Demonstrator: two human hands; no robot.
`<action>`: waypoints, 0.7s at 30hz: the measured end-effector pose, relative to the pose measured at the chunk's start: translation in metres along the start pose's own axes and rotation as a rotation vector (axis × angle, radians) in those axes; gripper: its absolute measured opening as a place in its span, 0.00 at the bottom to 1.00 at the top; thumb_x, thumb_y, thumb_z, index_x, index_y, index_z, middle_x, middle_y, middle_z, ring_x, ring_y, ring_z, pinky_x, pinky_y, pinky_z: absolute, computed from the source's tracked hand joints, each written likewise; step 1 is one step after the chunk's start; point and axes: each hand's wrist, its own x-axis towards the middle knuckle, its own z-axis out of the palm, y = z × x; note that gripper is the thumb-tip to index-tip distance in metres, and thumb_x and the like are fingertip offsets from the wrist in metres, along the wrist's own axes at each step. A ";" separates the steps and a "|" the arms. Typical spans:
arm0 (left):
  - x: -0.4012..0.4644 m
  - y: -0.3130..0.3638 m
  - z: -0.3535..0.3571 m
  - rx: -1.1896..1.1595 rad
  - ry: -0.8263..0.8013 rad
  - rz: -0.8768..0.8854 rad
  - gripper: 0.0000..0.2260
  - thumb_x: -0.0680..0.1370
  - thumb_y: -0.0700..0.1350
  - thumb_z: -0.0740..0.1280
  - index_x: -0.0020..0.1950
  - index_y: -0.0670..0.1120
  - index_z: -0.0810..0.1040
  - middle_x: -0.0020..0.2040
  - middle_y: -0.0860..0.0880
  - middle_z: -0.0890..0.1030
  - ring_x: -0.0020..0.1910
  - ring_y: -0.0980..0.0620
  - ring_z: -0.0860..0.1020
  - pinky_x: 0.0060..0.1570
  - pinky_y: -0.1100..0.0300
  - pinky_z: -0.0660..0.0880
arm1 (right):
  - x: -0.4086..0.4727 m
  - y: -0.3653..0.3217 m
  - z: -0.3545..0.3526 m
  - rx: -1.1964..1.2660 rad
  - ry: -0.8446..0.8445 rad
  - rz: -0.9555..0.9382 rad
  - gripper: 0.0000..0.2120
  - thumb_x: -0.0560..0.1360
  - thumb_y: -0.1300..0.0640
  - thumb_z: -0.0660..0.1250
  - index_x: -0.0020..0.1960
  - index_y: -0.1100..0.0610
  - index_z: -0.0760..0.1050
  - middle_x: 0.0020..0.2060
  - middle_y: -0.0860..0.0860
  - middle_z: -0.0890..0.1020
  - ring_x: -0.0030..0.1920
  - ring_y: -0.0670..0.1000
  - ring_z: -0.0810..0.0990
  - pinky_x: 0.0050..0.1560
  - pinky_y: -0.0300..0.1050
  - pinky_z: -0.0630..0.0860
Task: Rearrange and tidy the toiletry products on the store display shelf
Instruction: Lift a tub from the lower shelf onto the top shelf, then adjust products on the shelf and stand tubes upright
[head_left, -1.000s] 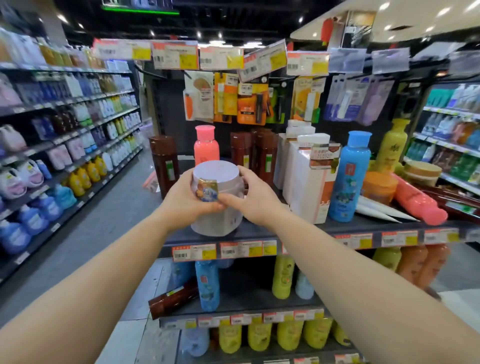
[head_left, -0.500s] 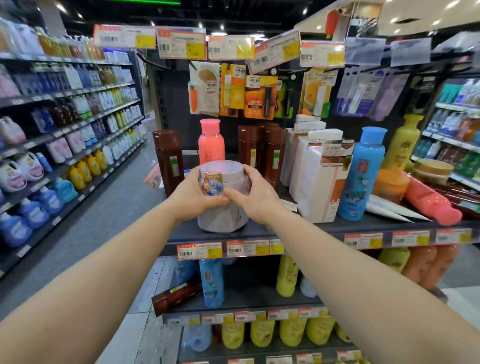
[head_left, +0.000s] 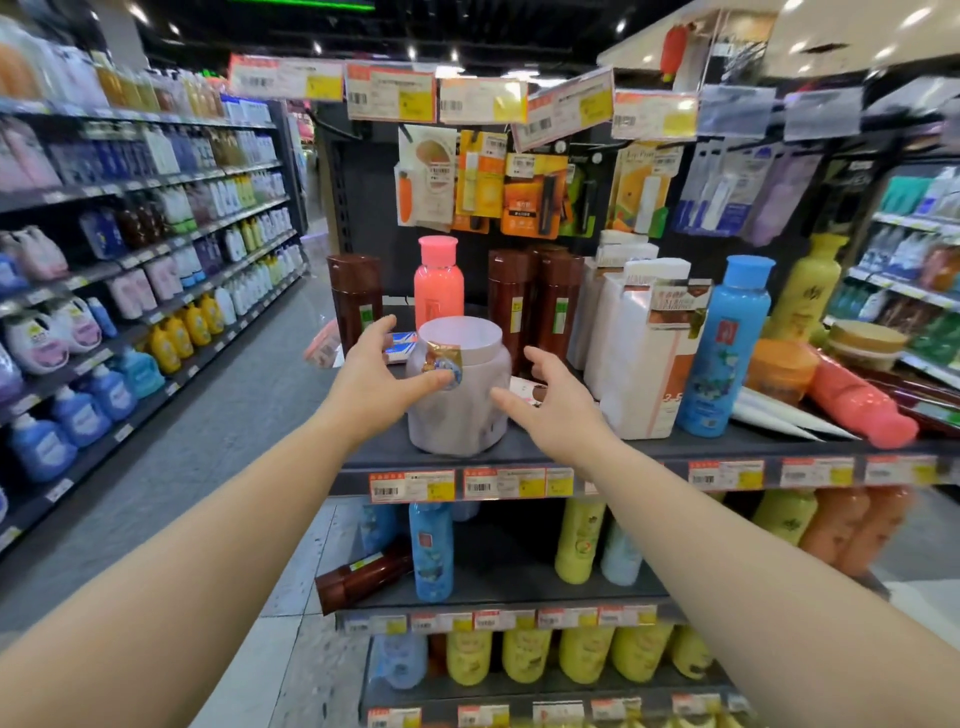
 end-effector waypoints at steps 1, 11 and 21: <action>-0.001 0.006 -0.002 0.027 0.015 0.036 0.44 0.64 0.56 0.78 0.75 0.51 0.60 0.72 0.49 0.68 0.64 0.56 0.68 0.61 0.56 0.69 | -0.003 -0.001 -0.004 0.008 0.011 0.001 0.36 0.73 0.43 0.70 0.75 0.47 0.58 0.72 0.49 0.66 0.68 0.51 0.69 0.67 0.51 0.68; -0.037 0.098 0.078 0.123 -0.108 0.403 0.33 0.68 0.57 0.75 0.70 0.51 0.69 0.66 0.55 0.72 0.62 0.64 0.65 0.59 0.68 0.60 | -0.031 0.023 -0.075 0.006 0.093 0.083 0.32 0.73 0.42 0.69 0.73 0.44 0.61 0.68 0.47 0.70 0.64 0.48 0.72 0.59 0.46 0.73; -0.043 0.136 0.214 0.085 -0.280 0.321 0.31 0.69 0.58 0.74 0.70 0.53 0.69 0.67 0.55 0.72 0.59 0.66 0.66 0.57 0.68 0.62 | -0.028 0.111 -0.188 -0.095 0.268 0.195 0.29 0.72 0.49 0.73 0.69 0.51 0.67 0.62 0.50 0.76 0.52 0.47 0.77 0.52 0.45 0.74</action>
